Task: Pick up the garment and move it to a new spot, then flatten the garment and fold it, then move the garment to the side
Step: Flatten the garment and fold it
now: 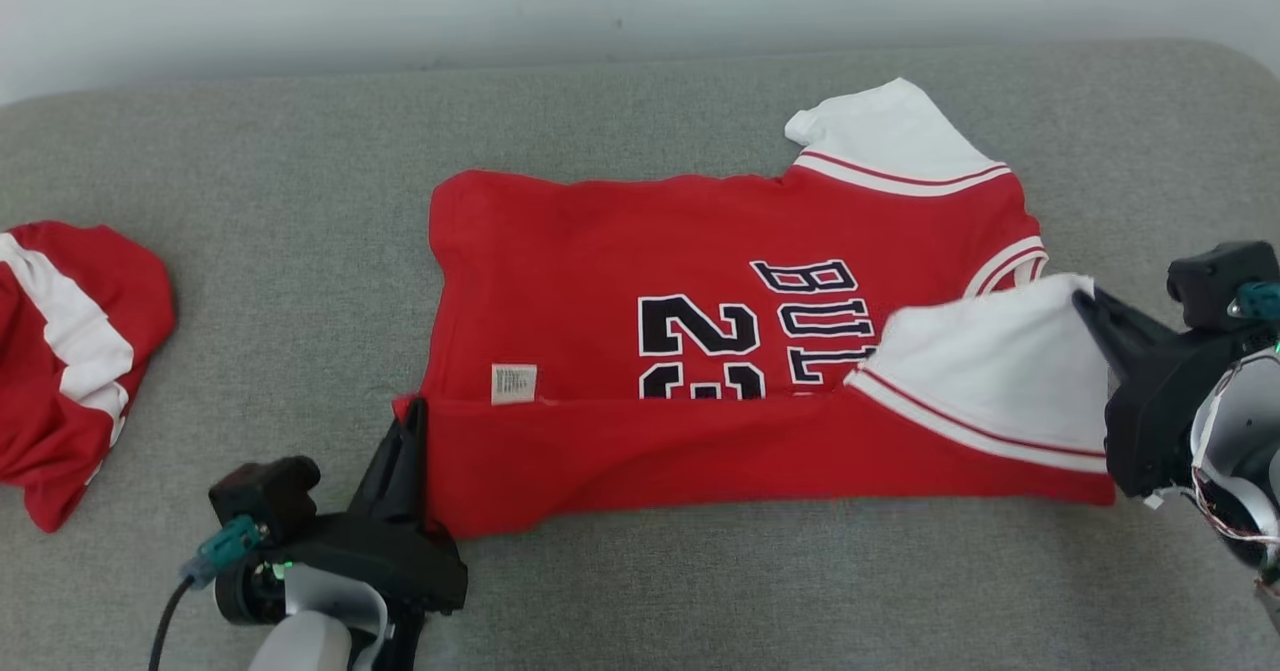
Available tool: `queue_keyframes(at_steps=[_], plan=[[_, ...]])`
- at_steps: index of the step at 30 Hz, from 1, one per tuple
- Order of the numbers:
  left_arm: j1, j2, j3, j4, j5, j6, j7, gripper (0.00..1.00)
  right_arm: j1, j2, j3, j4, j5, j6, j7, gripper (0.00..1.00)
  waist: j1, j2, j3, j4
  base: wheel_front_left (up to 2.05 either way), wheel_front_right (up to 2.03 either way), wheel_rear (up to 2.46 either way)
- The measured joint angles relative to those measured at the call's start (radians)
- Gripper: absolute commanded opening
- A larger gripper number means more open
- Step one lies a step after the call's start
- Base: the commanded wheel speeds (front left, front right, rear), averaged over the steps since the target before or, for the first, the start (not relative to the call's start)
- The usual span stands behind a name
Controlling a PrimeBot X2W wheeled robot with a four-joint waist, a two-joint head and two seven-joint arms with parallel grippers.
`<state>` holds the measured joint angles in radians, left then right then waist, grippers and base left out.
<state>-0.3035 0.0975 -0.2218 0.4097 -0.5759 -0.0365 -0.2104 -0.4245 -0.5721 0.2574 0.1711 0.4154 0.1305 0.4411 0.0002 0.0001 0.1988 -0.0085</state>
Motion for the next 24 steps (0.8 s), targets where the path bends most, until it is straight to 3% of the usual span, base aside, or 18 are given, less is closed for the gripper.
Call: queue_keyframes(at_steps=[5,11,12,13,14,24], plan=[[-0.056,0.002,0.004,0.045,0.012,-0.005,-0.017,0.0,-0.068,-0.009,0.039,0.059,0.0,0.0,-0.102,0.0,0.0,0.0,0.027,0.008,0.0,0.0,0.0],[-0.078,0.001,0.004,0.083,0.012,-0.009,-0.028,0.0,-0.119,-0.008,0.087,0.122,0.006,0.0,-0.135,0.0,-0.0001,0.0,0.039,0.005,0.0,0.0,0.0],[-0.081,0.001,0.003,0.088,0.013,-0.008,-0.029,0.11,-0.126,-0.006,0.089,0.133,0.006,0.0,-0.147,0.0,-0.0001,0.0,0.04,0.005,0.0,0.0,0.0],[-0.084,0.0,0.004,0.094,0.016,-0.007,-0.032,1.0,-0.133,-0.004,0.09,0.144,0.006,0.0,-0.158,0.81,0.0,0.0,0.041,0.005,0.0,0.0,0.0],[-0.085,-0.001,0.003,0.1,0.021,-0.003,-0.036,1.0,-0.139,0.0,0.089,0.155,0.006,0.0,-0.17,1.0,0.0,0.0,0.041,0.006,0.0,0.0,0.0],[-0.075,0.027,-0.022,0.114,0.105,0.021,-0.048,1.0,-0.151,0.04,0.048,0.211,0.03,0.0,-0.189,1.0,-0.0002,0.0,0.017,0.009,0.0,0.0,0.0]])
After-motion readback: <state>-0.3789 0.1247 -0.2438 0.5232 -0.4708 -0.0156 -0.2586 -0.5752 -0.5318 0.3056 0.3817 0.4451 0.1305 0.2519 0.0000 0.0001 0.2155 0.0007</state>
